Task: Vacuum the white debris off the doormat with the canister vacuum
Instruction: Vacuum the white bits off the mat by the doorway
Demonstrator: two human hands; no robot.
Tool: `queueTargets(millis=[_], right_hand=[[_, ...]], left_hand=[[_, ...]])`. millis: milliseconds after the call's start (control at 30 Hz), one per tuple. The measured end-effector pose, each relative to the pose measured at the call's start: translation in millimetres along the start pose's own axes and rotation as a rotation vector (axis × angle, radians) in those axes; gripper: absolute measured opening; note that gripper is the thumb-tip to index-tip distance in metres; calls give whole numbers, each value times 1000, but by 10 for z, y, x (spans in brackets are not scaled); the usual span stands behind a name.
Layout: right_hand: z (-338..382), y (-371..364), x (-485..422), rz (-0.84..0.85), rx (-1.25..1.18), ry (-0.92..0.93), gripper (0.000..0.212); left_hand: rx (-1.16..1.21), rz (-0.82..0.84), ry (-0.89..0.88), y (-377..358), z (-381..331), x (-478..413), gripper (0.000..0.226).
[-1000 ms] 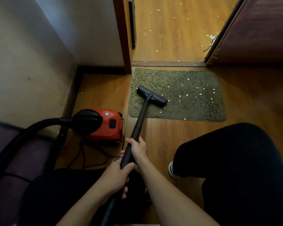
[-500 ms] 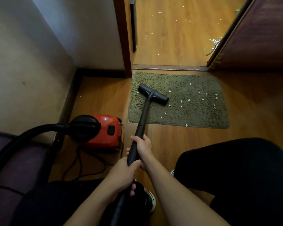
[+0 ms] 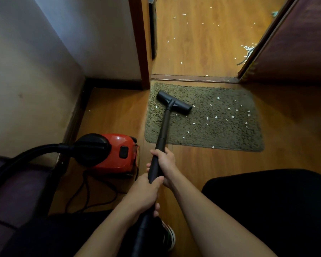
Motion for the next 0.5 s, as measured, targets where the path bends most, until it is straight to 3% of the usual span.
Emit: queueTargets(millis=[367, 500], right_hand=[[-176, -260, 302, 90, 69, -28, 21], [-291, -294, 422, 104, 79, -39, 27]], left_hand=[[69, -37, 23, 212, 192, 295, 17], [79, -31, 59, 269, 321, 394, 18]])
Point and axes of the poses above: each hand's wrist, its own x-axis away from the middle knuckle, its own y-axis out of the back of the hand, z = x × y, the point moved 8 cm from there along -x, towards the middle knuckle, and after that the axes turned 2 degrees about -z, right-handed, at the moved point
